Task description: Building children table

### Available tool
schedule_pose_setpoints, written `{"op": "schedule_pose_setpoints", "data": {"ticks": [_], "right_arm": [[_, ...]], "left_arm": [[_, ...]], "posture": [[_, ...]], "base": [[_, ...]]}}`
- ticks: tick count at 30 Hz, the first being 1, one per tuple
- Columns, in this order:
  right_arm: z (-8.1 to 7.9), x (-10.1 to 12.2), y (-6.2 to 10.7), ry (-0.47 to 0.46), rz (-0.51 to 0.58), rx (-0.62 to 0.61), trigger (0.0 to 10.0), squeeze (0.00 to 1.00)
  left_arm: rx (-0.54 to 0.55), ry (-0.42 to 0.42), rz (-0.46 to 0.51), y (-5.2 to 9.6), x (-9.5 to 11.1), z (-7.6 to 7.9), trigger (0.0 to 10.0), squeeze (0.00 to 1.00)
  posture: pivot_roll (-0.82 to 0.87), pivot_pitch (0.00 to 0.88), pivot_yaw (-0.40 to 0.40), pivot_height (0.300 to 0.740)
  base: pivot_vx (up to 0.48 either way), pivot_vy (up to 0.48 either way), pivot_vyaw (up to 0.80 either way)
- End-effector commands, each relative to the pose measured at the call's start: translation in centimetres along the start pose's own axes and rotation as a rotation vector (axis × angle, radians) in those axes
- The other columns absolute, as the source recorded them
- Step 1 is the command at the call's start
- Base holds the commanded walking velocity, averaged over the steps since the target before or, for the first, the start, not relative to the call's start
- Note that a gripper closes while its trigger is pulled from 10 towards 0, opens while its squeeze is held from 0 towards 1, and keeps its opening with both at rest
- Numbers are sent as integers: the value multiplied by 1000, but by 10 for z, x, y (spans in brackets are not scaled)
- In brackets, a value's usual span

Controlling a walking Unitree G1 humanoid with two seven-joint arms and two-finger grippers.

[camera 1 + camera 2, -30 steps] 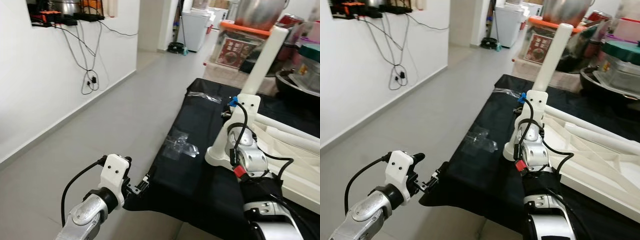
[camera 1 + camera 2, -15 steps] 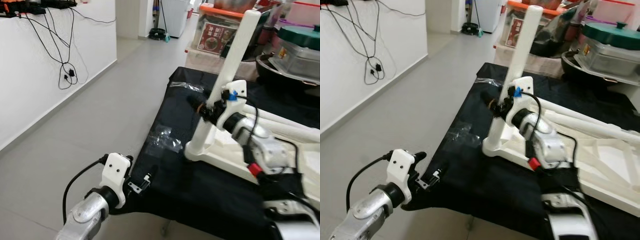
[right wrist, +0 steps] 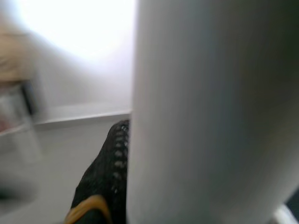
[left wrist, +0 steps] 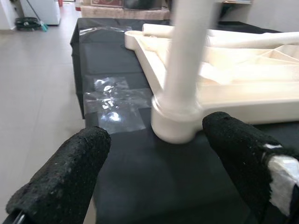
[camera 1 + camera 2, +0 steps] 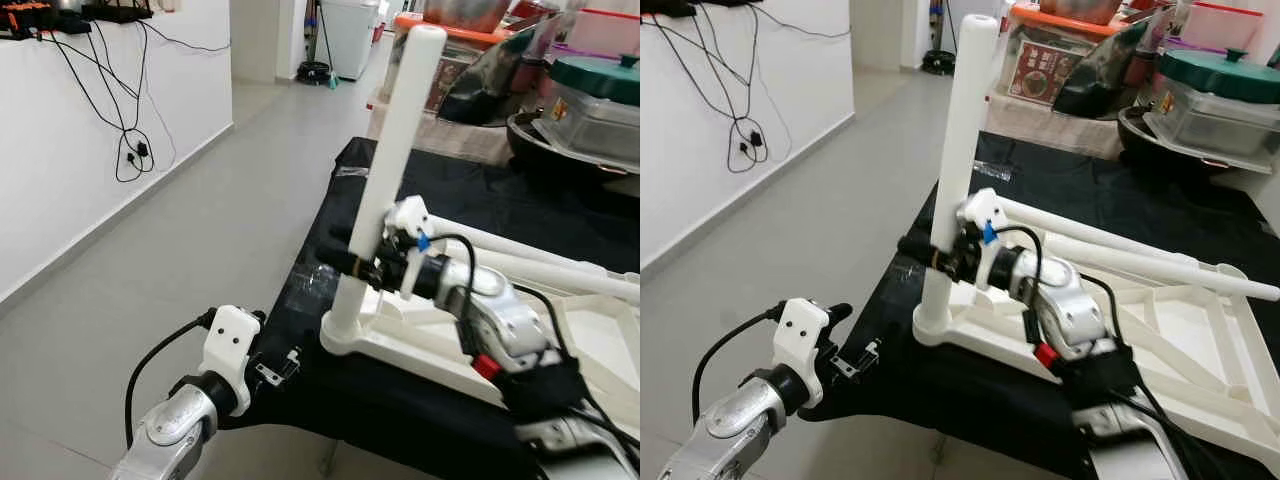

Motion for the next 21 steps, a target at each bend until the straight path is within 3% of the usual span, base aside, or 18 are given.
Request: {"op": "schedule_pose_setpoints", "data": {"ticks": [1,2,3,4,5,6,7,9,16,17,18,19,21], "right_arm": [[42,-23,17,41,-105,-222,0,0],[59,-27,21,23,-130,-348,0,0],[59,-27,21,23,-130,-348,0,0],[80,-34,31,-8,-147,-514,0,0],[108,-60,62,-88,-179,-804,0,0],[108,-60,62,-88,-179,-804,0,0],[114,-72,76,-109,-201,-910,0,0],[116,-79,83,-114,-213,-958,0,0],[122,-87,103,-84,-223,-1180,0,0],[117,-93,101,-100,-242,-1190,2314,0],[117,-93,101,-100,-242,-1190,2314,0],[109,-98,93,-135,-251,-1161,10000,0],[101,-100,86,-162,-250,-1127,10000,0]], "left_arm": [[-6,2,-12,0,-4,2,10000,0],[-7,2,-11,0,-4,2,10000,0],[-7,2,-11,0,-4,2,10000,0],[-9,3,-10,-1,-4,2,10000,0],[-13,3,-8,-2,-3,4,10000,0],[-13,3,-8,-2,-3,4,10000,0],[-14,2,-6,-2,-3,4,10000,0],[-13,2,-5,-2,-2,4,10000,0],[-8,0,-8,-1,-3,3,10000,0],[-9,0,-7,-2,-3,3,10000,0],[-9,0,-7,-2,-3,3,10000,0],[-9,1,-6,-2,-2,3,10000,0],[-9,1,-5,-3,-2,3,10000,0]], "posture": [[80,0,-122,740],[80,0,-122,740],[80,0,-122,740],[77,0,-121,740],[82,0,-122,740],[82,0,-122,740],[88,0,-124,740],[87,0,-124,740],[82,0,-124,740],[81,0,-124,740],[81,0,-124,740],[81,0,-124,740],[81,0,-124,740]], "base": [[0,0,0],[0,0,0],[0,0,0],[0,0,0],[0,0,0],[0,0,0],[0,0,0],[0,0,0],[0,0,0],[0,0,0],[0,0,0],[0,0,0],[0,0,0]]}}
Point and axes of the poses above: a point about 5 cm out from each wrist's last joint towards the gripper, its own y axis pointing back from the gripper into the wrist, its own x axis along the axis of the wrist's last joint, z = x × y, the point moved 6 cm from there along -y, pointing out of the wrist towards the gripper, and after that the axes turned 8 degrees about -y, right-handed, at the moved point
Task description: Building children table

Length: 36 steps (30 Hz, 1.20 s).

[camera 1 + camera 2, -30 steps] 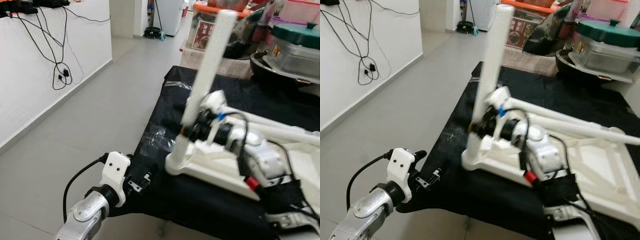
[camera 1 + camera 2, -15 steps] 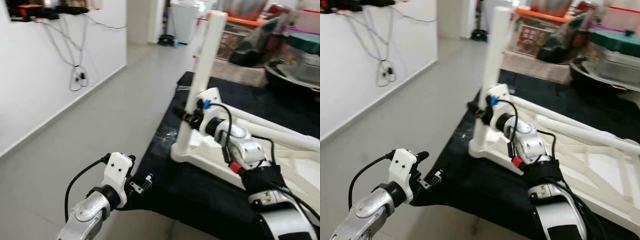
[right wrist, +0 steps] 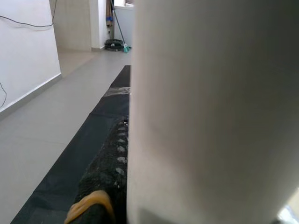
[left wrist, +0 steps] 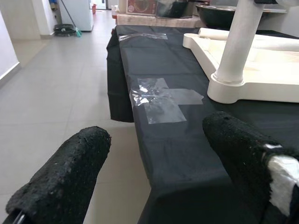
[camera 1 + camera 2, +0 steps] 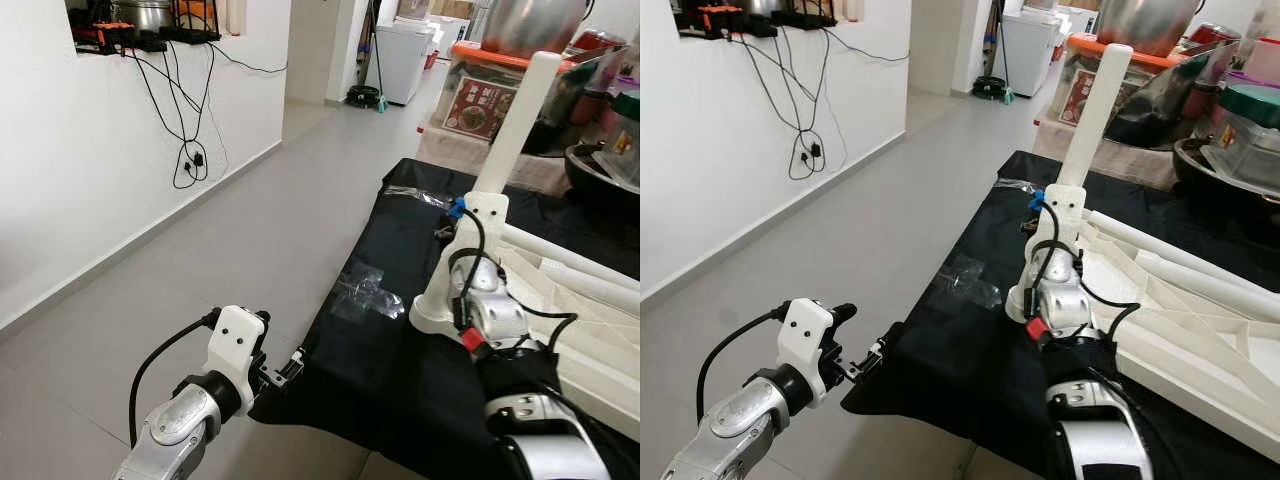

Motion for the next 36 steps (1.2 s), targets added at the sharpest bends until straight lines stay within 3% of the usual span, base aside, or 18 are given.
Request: {"op": "schedule_pose_setpoints", "data": {"ticks": [1,5,6,7,9,11,12,16,18,24,25,26,27,30,31,33,35,36], "right_arm": [[16,-56,8,75,-185,-51,10000,1000],[0,-32,5,20,-96,55,10000,1000],[-24,-14,4,-24,-53,218,10000,584],[-24,-14,4,-24,-53,218,10000,584],[-60,11,12,-85,-4,475,10000,584],[-66,15,14,-96,5,520,10000,584],[-83,32,32,-103,44,720,10000,0],[-111,41,100,19,76,1233,10000,0],[-112,30,115,87,43,1327,10000,0],[-112,19,121,144,26,1385,10000,0],[-112,19,119,136,29,1386,1804,0],[-112,19,119,136,29,1386,1804,0],[-110,20,113,126,27,1372,0,0],[-106,17,94,150,24,1266,0,0],[-98,13,72,173,3,1136,0,0],[-98,13,72,173,3,1136,0,0],[-53,3,15,172,-73,699,0,0],[-53,3,15,172,-73,699,0,0]], "left_arm": [[-5,-4,-3,-2,-1,1,10000,0],[-6,-5,-3,-2,-2,1,10000,0],[-7,-5,-3,-2,-2,1,10000,0],[-7,-5,-3,-2,-2,1,10000,0],[-9,-5,-2,-3,-2,1,10000,0],[-9,-5,-2,-3,-2,1,10000,0],[-11,-6,-2,-3,-2,2,10000,0],[-16,-9,-2,-4,-2,3,10000,0],[-16,-10,-2,-4,-2,3,10000,0],[-15,-12,-5,-3,-3,3,10000,0],[-16,-13,-6,-3,-3,4,10000,0],[-16,-13,-6,-3,-3,4,10000,0],[-18,-13,-6,-3,-3,4,10000,0],[-21,-14,-5,-4,-3,5,10000,0],[-24,-15,-5,-4,-3,5,10000,0],[-24,-15,-5,-4,-3,5,10000,0],[-29,-16,-3,-5,-3,6,10000,0],[-29,-16,-3,-5,-3,6,10000,0]], "posture": [[78,0,-123,740],[78,0,-123,740],[75,0,-123,740],[75,0,-123,740],[75,0,-123,740],[75,0,-123,740],[71,0,-122,740],[75,0,-127,740],[75,0,-127,740],[81,0,-131,740],[80,0,-130,740],[80,0,-130,740],[79,0,-128,740],[78,0,-126,740],[76,0,-124,740],[76,0,-124,740],[78,0,-122,740],[78,0,-122,740]], "base": [[0,0,0],[0,0,0],[0,0,0],[0,0,0],[0,0,0],[0,0,0],[0,0,0],[0,0,0],[0,0,0],[0,0,0],[0,0,0],[0,0,0],[0,0,0],[0,0,0],[0,0,0],[0,0,0],[0,0,0],[0,0,0]]}}
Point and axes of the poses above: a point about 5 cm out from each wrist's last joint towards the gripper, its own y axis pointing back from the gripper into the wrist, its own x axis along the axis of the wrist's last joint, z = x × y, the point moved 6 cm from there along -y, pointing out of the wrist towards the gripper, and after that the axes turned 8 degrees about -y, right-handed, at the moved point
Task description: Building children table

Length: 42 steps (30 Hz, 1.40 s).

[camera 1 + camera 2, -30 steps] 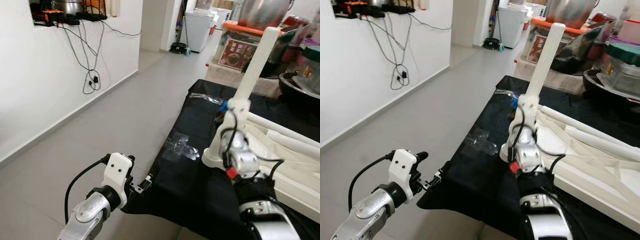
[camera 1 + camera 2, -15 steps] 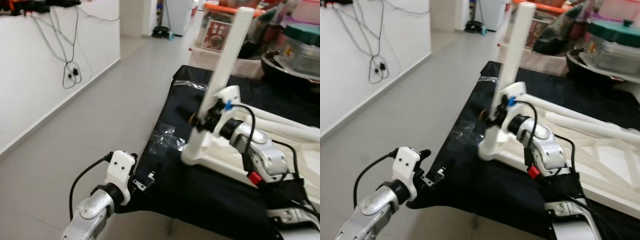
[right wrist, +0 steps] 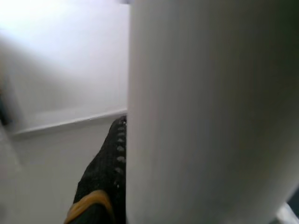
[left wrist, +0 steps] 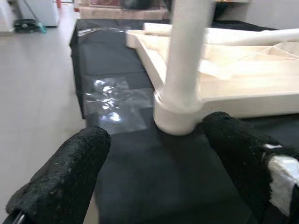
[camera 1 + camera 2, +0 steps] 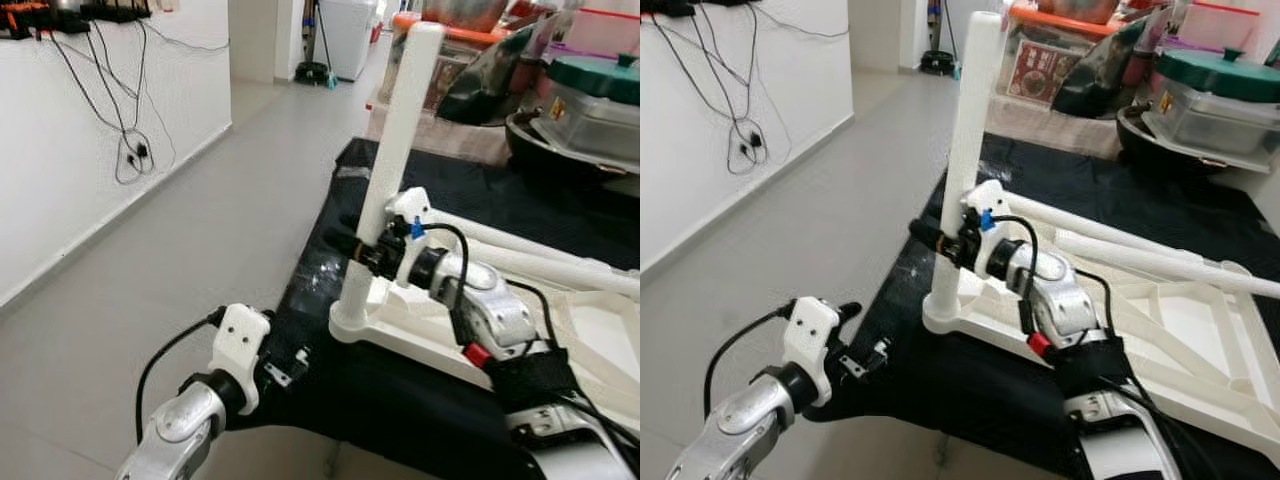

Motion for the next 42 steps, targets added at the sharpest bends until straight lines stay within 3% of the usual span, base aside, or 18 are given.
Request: {"op": "schedule_pose_setpoints", "data": {"ticks": [1,2,3,5,6,8,12,18,19,20,23,24,29,30,32,34,37,42], "right_arm": [[47,-23,18,40,-105,-238,0,0],[47,-23,18,40,-105,-238,0,0],[79,-30,29,18,-133,-446,0,0],[79,-30,29,18,-133,-446,0,0],[112,-36,52,-16,-143,-693,0,0],[132,-41,73,-40,-140,-874,0,0],[141,-40,97,-52,-79,-1078,0,0],[129,-41,95,-84,-43,-1116,0,0],[119,-41,86,-102,-37,-1086,2549,0],[109,-35,73,-106,-8,-1023,10000,0],[99,-30,60,-122,15,-957,10000,0],[93,-24,52,-134,51,-898,10000,1000],[81,-6,35,-151,106,-745,10000,1000],[54,9,16,-194,128,-471,10000,0],[17,25,10,-176,143,-170,10000,0],[17,25,10,-176,143,-170,10000,0],[-44,22,27,-31,75,253,10000,0],[-58,11,32,25,29,338,10000,0]], "left_arm": [[-5,-5,-13,1,-4,1,10000,0],[-5,-5,-13,1,-4,1,10000,0],[-6,-6,-13,1,-4,1,10000,0],[-6,-6,-13,1,-4,1,10000,0],[-6,-7,-13,1,-4,1,10000,0],[-5,-8,-13,1,-4,1,10000,0],[-3,-8,-13,1,-4,0,10000,0],[-5,-10,-11,1,-3,0,10000,0],[-7,-11,-10,0,-3,1,10000,0],[-9,-12,-9,0,-3,1,10000,0],[-10,-13,-9,-1,-3,1,10000,0],[-11,-12,-8,-1,-3,1,10000,0],[-12,-8,-5,-2,-3,2,10000,0],[-16,1,-4,-2,-3,3,10000,0],[-18,3,-4,-1,-4,4,10000,0],[-18,3,-4,-1,-4,4,10000,0],[-21,2,-6,-2,-4,5,10000,0],[-22,1,-5,-2,-4,4,10000,0]], "posture": [[78,0,-122,740],[78,0,-122,740],[77,0,-121,740],[77,0,-121,740],[79,0,-123,740],[80,0,-123,740],[78,0,-120,740],[79,0,-118,740],[77,0,-116,740],[76,0,-117,740],[76,0,-117,740],[72,0,-119,740],[69,0,-121,740],[66,0,-120,740],[63,0,-120,740],[63,0,-120,740],[63,0,-121,740],[64,0,-122,740]], "base": [[0,0,0],[0,0,0],[0,0,0],[0,0,0],[0,0,0],[0,0,0],[0,0,0],[0,0,0],[0,0,0],[0,0,0],[0,0,0],[0,0,0],[0,0,0],[0,0,0],[0,0,0],[0,0,0],[0,0,0],[0,0,0]]}}
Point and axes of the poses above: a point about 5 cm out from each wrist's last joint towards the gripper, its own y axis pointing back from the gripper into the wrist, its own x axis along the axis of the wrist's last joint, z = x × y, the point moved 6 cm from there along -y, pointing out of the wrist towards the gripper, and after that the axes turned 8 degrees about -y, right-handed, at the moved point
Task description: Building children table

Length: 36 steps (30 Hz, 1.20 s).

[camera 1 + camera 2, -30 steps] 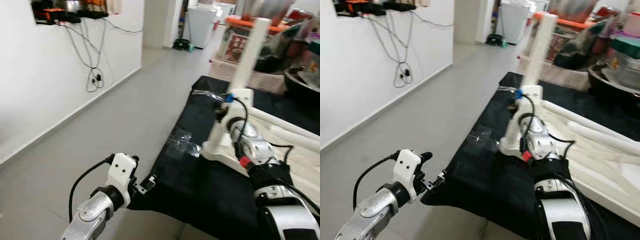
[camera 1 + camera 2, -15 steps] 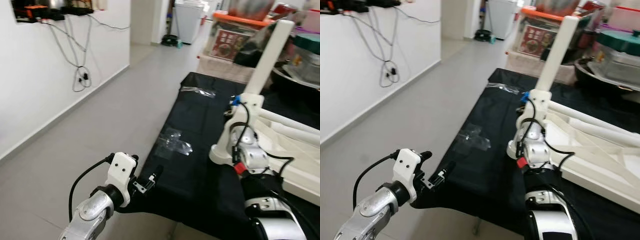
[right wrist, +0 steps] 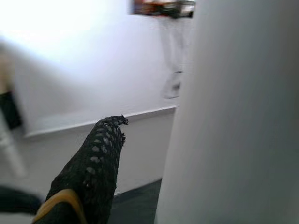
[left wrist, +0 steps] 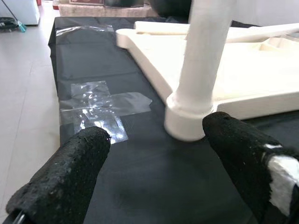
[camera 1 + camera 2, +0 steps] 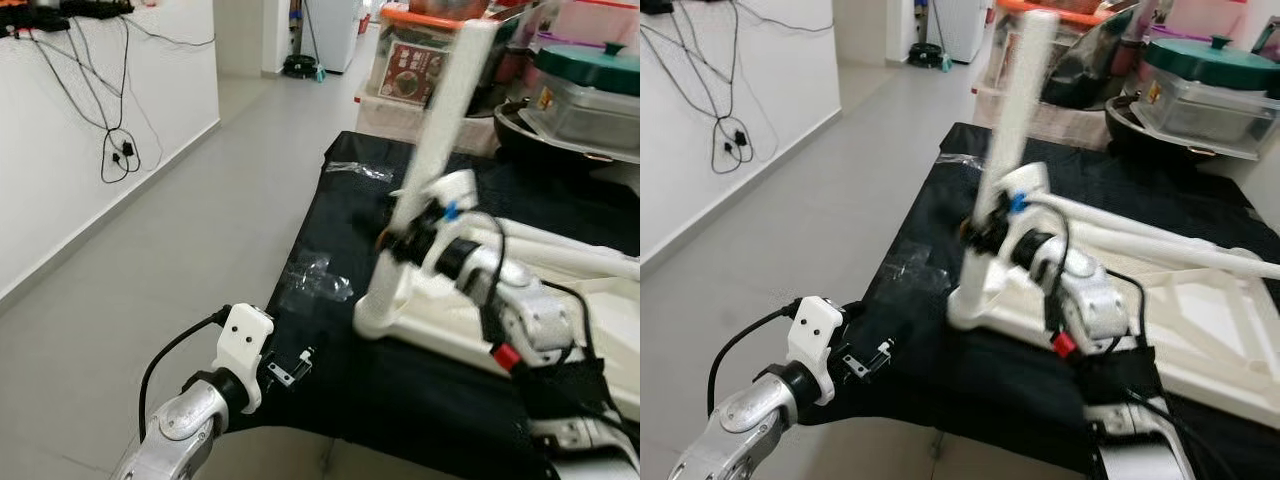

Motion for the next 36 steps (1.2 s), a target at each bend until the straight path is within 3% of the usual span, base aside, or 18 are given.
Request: {"op": "schedule_pose_setpoints", "data": {"ticks": [1,2,4,6,9,12,14,15,16,18,19,20,21,28,29,30,31,36], "right_arm": [[-5,-14,-4,13,-46,21,8314,0],[5,-26,-5,12,-82,-24,824,0],[11,-34,-6,11,-107,-52,824,0],[19,-39,-5,-2,-119,-85,0,0],[64,-49,5,-27,-181,-349,0,0],[64,-49,5,-27,-181,-349,0,0],[112,-56,32,-59,-202,-729,0,0],[112,-56,32,-59,-202,-729,0,0],[131,-63,55,-84,-198,-935,0,0],[131,-63,55,-84,-198,-935,0,0],[142,-71,75,-107,-198,-1102,0,0],[142,-71,75,-107,-198,-1102,0,0],[145,-78,91,-120,-201,-1222,0,0],[140,-91,103,-126,-225,-1352,0,0],[139,-93,99,-152,-225,-1343,10000,0],[139,-95,96,-171,-223,-1333,10000,0],[139,-85,89,-179,-158,-1295,10000,1000],[139,-58,73,-202,-28,-1235,10000,1000]], "left_arm": [[-8,1,-15,-1,-5,2,10000,0],[-7,0,-16,-1,-5,2,10000,0],[-6,-1,-17,0,-5,2,10000,0],[-5,-2,-17,0,-5,2,10000,0],[-8,-6,-20,1,-6,1,10000,0],[-8,-6,-20,1,-6,1,10000,0],[-10,-5,-19,0,-5,2,10000,0],[-10,-5,-19,0,-5,2,10000,0],[-12,-4,-18,0,-5,3,10000,0],[-12,-4,-18,0,-5,3,10000,0],[-13,-4,-17,-1,-5,3,10000,0],[-13,-4,-17,-1,-5,3,10000,0],[-12,-4,-17,0,-4,3,10000,0],[-10,-5,-19,0,-5,2,10000,0],[-11,-4,-18,-1,-5,3,10000,0],[-12,-4,-17,-1,-5,3,10000,0],[-14,-3,-16,-2,-5,4,10000,0],[-14,-3,-16,-1,-5,3,10000,0]], "posture": [[68,0,-125,740],[73,0,-125,740],[76,0,-126,740],[76,0,-124,740],[71,0,-120,740],[71,0,-120,740],[65,0,-119,740],[65,0,-119,740],[67,0,-118,740],[67,0,-118,740],[73,0,-120,740],[73,0,-120,740],[76,0,-121,740],[70,0,-122,740],[68,0,-121,740],[68,0,-121,740],[67,0,-122,740],[66,0,-121,740]], "base": [[0,0,0],[0,0,0],[0,0,0],[0,0,0],[0,0,0],[0,0,0],[0,0,0],[0,0,0],[0,0,0],[0,0,0],[0,0,0],[0,0,0],[0,0,0],[0,0,0],[0,0,0],[0,0,0],[0,0,0],[0,0,0]]}}
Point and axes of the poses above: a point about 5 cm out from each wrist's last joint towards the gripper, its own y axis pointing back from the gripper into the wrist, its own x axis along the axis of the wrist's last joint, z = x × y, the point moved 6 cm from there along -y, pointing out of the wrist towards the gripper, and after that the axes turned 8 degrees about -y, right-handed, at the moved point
